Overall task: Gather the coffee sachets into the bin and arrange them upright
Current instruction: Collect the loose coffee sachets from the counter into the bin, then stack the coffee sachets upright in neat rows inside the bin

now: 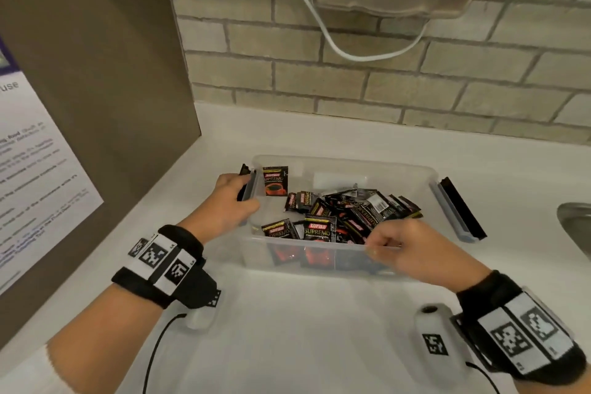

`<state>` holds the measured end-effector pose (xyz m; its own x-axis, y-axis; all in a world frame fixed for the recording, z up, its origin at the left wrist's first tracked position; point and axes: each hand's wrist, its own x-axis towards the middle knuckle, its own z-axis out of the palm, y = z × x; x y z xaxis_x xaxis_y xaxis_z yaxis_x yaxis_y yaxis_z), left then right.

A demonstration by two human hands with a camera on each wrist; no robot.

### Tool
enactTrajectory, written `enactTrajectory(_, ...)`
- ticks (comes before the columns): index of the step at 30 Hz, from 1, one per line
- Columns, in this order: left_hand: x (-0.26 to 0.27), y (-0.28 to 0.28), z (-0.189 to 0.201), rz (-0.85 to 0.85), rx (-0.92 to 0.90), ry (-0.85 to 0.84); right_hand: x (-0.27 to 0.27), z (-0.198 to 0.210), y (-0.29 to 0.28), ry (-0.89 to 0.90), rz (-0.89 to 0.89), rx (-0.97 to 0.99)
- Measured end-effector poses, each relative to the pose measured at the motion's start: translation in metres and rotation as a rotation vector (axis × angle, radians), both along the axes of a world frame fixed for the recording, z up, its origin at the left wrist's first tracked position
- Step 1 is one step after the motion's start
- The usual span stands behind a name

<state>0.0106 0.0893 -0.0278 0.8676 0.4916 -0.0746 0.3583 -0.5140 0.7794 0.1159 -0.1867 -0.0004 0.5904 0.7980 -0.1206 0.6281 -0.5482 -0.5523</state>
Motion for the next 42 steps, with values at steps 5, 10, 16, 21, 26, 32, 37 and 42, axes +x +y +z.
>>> enactTrajectory(5, -0.018, -0.021, -0.004, 0.040, -0.021, -0.063, -0.013, 0.033, 0.011, 0.056, -0.016, -0.036)
enactTrajectory(10, -0.015, -0.017, 0.007, 0.046, 0.165, 0.015, -0.027, 0.056, 0.063, 0.253, -0.088, 0.200)
enactTrajectory(16, 0.014, 0.001, 0.023, -0.164, 0.359, 0.036, -0.028, 0.008, 0.131, 0.319, -0.016, -0.135)
enactTrajectory(21, 0.018, 0.010, 0.013, -0.255, 0.369, 0.071, -0.020, -0.023, 0.143, 0.244, 0.082, -0.473)
enactTrajectory(26, 0.022, 0.007, 0.015, -0.280, 0.512, 0.156, -0.026, -0.033, 0.153, 0.029, 0.224, -0.559)
enactTrajectory(32, 0.027, 0.005, 0.014, -0.257, 0.546, 0.204, -0.027, -0.039, 0.155, -0.069, 0.125, -0.612)
enactTrajectory(37, 0.028, 0.006, 0.016, -0.292, 0.541, 0.233, -0.032, -0.033, 0.154, -0.169, 0.081, -0.648)
enactTrajectory(42, 0.028, 0.006, 0.019, -0.322, 0.548, 0.259, -0.032, -0.033, 0.158, -0.145, 0.179, -0.675)
